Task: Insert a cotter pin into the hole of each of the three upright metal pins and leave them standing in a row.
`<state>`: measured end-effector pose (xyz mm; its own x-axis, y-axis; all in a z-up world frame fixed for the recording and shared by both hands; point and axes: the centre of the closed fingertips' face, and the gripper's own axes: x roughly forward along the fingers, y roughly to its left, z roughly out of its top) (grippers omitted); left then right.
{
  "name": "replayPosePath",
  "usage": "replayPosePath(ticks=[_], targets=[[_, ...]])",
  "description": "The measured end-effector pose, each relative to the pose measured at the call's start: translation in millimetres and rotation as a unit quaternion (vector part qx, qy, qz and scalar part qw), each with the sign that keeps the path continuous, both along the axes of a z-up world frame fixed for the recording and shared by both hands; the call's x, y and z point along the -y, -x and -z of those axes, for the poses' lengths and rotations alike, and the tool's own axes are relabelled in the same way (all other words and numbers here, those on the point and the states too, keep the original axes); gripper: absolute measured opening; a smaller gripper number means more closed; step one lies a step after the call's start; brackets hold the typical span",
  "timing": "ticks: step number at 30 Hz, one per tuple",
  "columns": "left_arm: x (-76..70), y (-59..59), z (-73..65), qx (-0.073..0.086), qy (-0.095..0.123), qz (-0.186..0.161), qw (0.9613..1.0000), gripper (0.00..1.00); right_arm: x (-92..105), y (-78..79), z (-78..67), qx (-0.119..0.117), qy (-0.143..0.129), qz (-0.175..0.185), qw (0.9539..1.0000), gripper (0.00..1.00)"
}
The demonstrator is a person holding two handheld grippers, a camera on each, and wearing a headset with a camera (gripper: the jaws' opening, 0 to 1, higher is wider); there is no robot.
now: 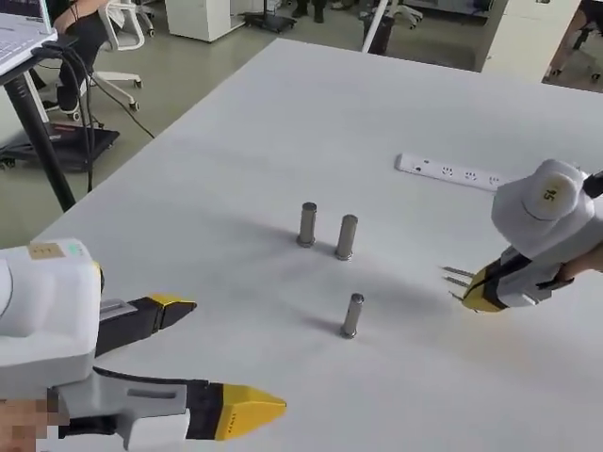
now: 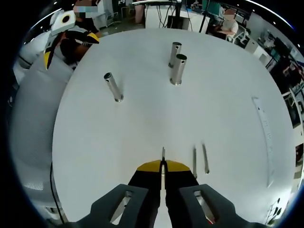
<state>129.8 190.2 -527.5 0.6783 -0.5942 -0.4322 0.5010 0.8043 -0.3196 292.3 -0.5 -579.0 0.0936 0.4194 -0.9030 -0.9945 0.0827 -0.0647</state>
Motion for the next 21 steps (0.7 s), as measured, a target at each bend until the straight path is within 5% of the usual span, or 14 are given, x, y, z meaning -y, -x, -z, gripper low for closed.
replayPosePath(ticks=[9,12,21], targets=[[9.0,-8.6,-2.5,0.004,0.008,0.002,1.0,0.9,-11.6,21.8,-33.7,0.039,-0.064,0.002,0.9972,0.0],[15.2,-12.4,-4.3,0.004,0.011,0.011,0.9999,0.88,-18.8,29.8,-42.8,0.066,-0.09,-0.02,0.9935,0.0],[46.1,-25.1,-10.2,0.001,0.026,0.045,0.9986,0.81,-36.5,60.8,-60.6,0.118,-0.163,-0.005,0.9794,0.0]])
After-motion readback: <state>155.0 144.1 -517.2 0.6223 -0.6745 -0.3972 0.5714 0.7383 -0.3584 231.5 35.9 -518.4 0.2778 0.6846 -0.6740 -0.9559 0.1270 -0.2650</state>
